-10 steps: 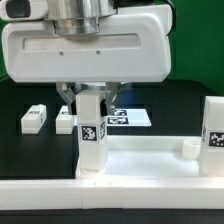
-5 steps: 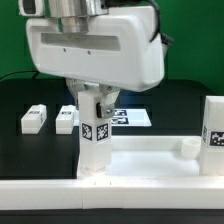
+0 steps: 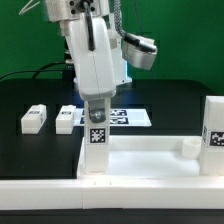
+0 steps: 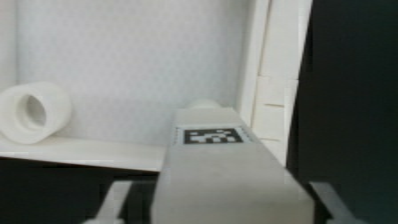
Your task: Assemble desk
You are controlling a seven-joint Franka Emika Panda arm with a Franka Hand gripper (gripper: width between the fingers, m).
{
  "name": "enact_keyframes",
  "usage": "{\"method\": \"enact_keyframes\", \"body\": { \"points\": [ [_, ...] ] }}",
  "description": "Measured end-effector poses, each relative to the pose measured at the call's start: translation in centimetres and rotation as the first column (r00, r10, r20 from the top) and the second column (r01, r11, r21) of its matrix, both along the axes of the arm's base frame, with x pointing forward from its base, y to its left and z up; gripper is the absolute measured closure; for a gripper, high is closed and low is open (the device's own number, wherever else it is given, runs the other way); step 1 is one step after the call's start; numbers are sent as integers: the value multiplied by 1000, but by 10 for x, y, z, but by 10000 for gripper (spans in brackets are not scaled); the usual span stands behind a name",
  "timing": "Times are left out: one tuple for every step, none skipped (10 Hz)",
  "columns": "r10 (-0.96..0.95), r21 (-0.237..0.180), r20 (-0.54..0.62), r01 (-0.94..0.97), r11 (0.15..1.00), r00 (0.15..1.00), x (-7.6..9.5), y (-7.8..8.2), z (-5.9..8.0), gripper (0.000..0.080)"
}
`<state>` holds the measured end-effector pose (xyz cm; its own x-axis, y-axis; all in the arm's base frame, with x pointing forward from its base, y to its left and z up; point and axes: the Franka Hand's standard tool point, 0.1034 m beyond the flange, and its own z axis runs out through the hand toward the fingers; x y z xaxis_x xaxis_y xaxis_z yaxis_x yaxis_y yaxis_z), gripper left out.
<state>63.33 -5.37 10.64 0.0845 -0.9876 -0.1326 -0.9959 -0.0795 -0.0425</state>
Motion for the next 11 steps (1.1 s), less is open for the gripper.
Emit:
{"method": "enact_keyframes", "body": {
  "points": [
    [123, -4, 6, -123, 992, 992, -2, 0, 0, 511],
    [311, 2, 16, -311, 950, 950, -4, -1, 0, 511],
    [455, -5, 39, -456, 890, 889, -4, -1, 0, 220],
    [601, -16, 60, -601, 799, 797, -4, 1, -1, 172],
    [622, -44, 75, -621, 783, 779, -4, 5, -1, 172],
    [700, -51, 82, -698, 714, 710, -6, 5, -1, 154],
    [744, -59, 87, -742, 668, 662, -6, 4, -2, 150],
    [829, -81, 83, -826, 558, 553, -6, 3, -2, 150],
    [937, -121, 53, -929, 349, 345, -5, 1, -2, 150],
    [997, -145, 24, -987, 69, 67, -3, -2, 0, 150],
    [1000, -148, 24, -989, 10, 7, -3, -1, 0, 150]
  ]
}}
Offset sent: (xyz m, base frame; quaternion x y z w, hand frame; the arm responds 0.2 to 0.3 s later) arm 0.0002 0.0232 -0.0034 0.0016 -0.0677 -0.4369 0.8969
